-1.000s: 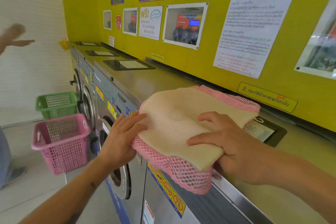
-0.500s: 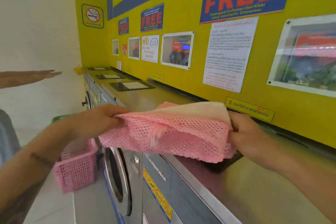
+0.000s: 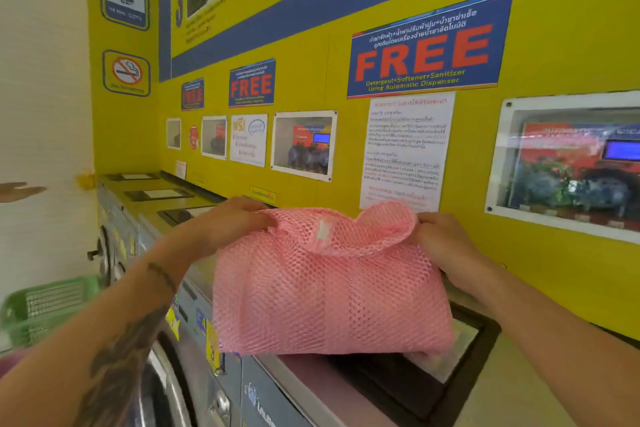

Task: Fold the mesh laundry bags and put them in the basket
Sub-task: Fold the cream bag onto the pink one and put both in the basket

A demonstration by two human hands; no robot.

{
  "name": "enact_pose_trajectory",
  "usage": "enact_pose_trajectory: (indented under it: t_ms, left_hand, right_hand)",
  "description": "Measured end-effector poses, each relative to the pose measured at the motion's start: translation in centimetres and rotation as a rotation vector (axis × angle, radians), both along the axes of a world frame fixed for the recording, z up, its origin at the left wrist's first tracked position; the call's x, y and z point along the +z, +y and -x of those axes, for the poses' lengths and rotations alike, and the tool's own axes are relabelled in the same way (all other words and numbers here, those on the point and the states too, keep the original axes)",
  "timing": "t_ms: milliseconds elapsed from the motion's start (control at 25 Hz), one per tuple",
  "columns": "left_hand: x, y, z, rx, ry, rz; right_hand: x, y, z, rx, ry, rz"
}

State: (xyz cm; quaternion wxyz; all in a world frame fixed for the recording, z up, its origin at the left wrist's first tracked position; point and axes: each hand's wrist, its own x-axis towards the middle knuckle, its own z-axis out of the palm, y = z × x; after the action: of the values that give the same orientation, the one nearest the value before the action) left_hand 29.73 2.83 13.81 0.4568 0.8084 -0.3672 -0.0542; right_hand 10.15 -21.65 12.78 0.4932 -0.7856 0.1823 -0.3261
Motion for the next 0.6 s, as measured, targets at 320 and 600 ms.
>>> enact_pose_trajectory:
  t_ms: [320,600]
  left_hand:
    - [-5.7,-7.6,-1.3,0.223,-0.441,-0.275]
    - [-12.5,-7.6,-2.5,-0.09,-0.387,-0.64]
  right_hand:
    - [-5.2,-4.4,-7.3,-0.258,0.7,0.52]
    - [-5.1,-2.9,-7.9,0.073,1.254,0.683]
